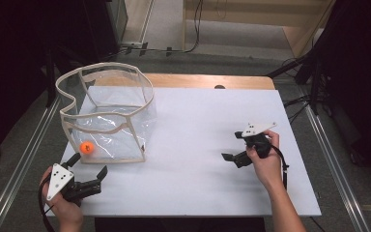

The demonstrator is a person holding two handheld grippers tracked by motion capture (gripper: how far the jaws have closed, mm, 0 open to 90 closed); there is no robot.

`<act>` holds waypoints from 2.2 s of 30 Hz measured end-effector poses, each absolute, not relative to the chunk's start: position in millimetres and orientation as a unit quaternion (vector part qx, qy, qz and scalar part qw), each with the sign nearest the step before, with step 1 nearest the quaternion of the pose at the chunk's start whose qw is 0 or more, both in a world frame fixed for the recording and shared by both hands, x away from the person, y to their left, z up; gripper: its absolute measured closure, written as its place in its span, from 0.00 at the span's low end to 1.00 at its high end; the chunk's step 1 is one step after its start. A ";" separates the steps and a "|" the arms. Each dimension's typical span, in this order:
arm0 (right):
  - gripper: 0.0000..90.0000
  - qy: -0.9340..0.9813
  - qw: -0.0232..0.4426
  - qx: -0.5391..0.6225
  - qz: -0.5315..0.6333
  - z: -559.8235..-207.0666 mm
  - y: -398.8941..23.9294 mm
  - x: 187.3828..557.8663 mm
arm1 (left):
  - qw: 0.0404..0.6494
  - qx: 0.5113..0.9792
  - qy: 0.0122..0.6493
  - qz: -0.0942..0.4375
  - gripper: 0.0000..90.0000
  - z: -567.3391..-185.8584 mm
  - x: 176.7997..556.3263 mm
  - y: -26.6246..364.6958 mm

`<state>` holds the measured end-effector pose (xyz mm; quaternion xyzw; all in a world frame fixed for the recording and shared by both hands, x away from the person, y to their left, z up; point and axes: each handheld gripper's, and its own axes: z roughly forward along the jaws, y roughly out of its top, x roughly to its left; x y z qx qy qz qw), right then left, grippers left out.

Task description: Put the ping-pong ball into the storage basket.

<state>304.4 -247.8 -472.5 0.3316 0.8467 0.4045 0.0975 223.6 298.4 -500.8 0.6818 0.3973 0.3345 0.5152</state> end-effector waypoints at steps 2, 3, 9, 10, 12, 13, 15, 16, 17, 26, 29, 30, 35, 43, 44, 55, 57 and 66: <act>0.00 0.843 0.099 0.337 0.408 -473.8 -251.6 301.6 | 0.515 0.682 0.397 0.335 0.00 -500.9 223.7 298.4; 0.00 0.842 0.100 0.338 0.409 -474.5 -253.7 300.4 | 0.514 0.682 0.398 0.335 0.00 -500.8 223.6 298.3; 0.00 0.832 0.107 0.345 0.421 -479.4 -265.3 294.0 | 0.514 0.682 0.397 0.335 0.00 -500.8 223.7 298.3; 0.00 0.831 0.106 0.347 0.422 -480.3 -266.8 292.8 | 0.514 0.683 0.397 0.335 0.00 -500.8 223.7 298.3; 0.00 0.829 0.109 0.351 0.422 -482.0 -269.6 290.3 | 0.514 0.683 0.397 0.335 0.00 -500.8 223.7 298.2; 0.00 0.828 0.110 0.351 0.423 -483.1 -271.2 289.2 | 0.514 0.683 0.397 0.335 0.00 -500.8 223.7 298.2; 0.00 0.825 0.116 0.356 0.424 -485.2 -274.0 286.7 | 0.514 0.682 0.397 0.335 0.00 -500.8 223.6 298.2; 0.00 0.823 0.116 0.357 0.426 -486.4 -275.8 285.7 | 0.514 0.683 0.397 0.335 0.00 -500.8 223.7 298.2; 0.00 0.821 0.116 0.360 0.428 -487.5 -277.3 284.5 | 0.514 0.683 0.397 0.335 0.00 -500.8 223.7 298.2; 0.00 0.806 0.125 0.373 0.442 -496.1 -291.6 273.2 | 0.514 0.683 0.397 0.335 0.00 -500.8 223.6 298.0; 0.00 0.801 0.127 0.377 0.447 -498.6 -296.4 268.9 | 0.513 0.683 0.397 0.335 0.00 -500.8 223.7 297.9; 0.00 0.799 0.127 0.379 0.448 -499.4 -297.9 267.5 | 0.513 0.683 0.397 0.335 0.00 -500.8 223.7 297.9; 0.00 0.791 0.129 0.385 0.457 -504.0 -305.1 261.4 | 0.513 0.684 0.397 0.335 0.00 -500.8 223.7 297.9; 0.00 0.777 0.135 0.390 0.475 -507.3 -314.8 254.3 | 0.512 0.684 0.397 0.336 0.00 -500.8 223.7 297.9; 0.00 0.775 0.139 0.395 0.473 -507.4 -315.8 252.9 | 0.512 0.684 0.397 0.336 0.00 -500.8 223.7 297.9; 0.00 0.752 0.154 0.417 0.488 -510.3 -334.2 240.4 | 0.513 0.683 0.397 0.335 0.00 -500.7 223.8 298.1; 0.00 0.747 0.158 0.419 0.491 -510.6 -337.1 238.7 | 0.513 0.683 0.398 0.335 0.00 -500.7 223.8 298.3; 0.00 0.725 0.172 0.434 0.506 -513.0 -347.8 231.8 | 0.514 0.683 0.398 0.333 0.00 -500.6 224.0 298.8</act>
